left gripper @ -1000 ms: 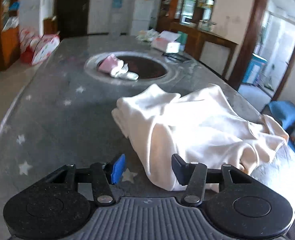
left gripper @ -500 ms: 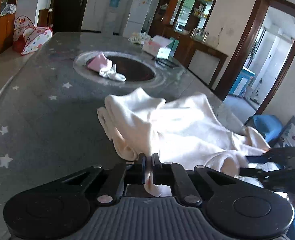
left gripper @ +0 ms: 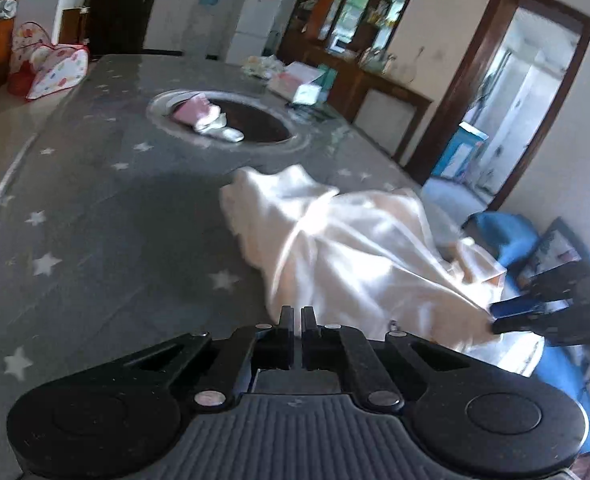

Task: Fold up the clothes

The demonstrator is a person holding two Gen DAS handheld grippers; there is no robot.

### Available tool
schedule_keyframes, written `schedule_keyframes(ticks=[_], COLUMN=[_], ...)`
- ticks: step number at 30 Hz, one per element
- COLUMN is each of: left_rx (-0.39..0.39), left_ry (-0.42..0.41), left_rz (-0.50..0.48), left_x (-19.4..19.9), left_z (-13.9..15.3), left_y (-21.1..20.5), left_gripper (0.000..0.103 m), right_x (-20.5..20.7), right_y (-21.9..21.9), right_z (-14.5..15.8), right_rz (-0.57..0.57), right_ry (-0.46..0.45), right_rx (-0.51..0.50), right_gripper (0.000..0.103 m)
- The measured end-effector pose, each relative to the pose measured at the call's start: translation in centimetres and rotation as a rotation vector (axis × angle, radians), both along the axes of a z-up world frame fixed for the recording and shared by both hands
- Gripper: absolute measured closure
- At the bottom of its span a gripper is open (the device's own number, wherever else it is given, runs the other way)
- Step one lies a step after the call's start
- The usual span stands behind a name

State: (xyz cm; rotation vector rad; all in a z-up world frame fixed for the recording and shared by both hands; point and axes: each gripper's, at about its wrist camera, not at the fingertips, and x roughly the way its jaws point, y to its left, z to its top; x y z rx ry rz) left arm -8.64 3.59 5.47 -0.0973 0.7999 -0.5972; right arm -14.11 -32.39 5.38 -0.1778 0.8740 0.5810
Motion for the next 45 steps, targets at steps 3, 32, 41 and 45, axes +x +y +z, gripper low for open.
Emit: schedule_keyframes(ticks=[3,32,41,45], left_rx=[0.027,0.159,0.085,0.132], left_ry=[-0.022,-0.122,-0.157,-0.152], left_rz=[0.019,0.024,0.321,0.249], left_x=[1.0,13.5,10.7,9.8], left_z=[0.4,-0.9,2.0,1.8], left_y=[-0.6,-11.6,0.2,-0.7], left_gripper=[0.093,0.099,0.100,0.099], right_x=[0.6,13.8,17.0,18.4], right_y=[-0.2,-4.5,-4.7,-4.5], right_z=[0.6,-1.6,-1.6,-2.5], right_rz=[-0.014,-0.370,-0.427,-0.459], right_ry=[-0.019,-0.097,-0.082,-0.058], right_rx=[-0.002,-0.004,0.095,0.107], right_gripper=[0.077,0.062,0.059,0.059])
